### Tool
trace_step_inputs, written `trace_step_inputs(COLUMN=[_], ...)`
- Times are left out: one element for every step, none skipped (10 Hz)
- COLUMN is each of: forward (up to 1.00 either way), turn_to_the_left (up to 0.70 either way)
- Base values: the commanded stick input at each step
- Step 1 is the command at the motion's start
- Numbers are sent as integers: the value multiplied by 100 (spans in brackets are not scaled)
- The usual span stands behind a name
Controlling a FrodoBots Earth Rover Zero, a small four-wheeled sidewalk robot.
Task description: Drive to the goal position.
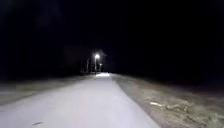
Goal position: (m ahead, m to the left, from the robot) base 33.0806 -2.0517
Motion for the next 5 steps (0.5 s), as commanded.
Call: trace_step_inputs(forward=[100, 100, 100, 100, 100], turn_to_the_left=[0, 0, 0, 0, 0])
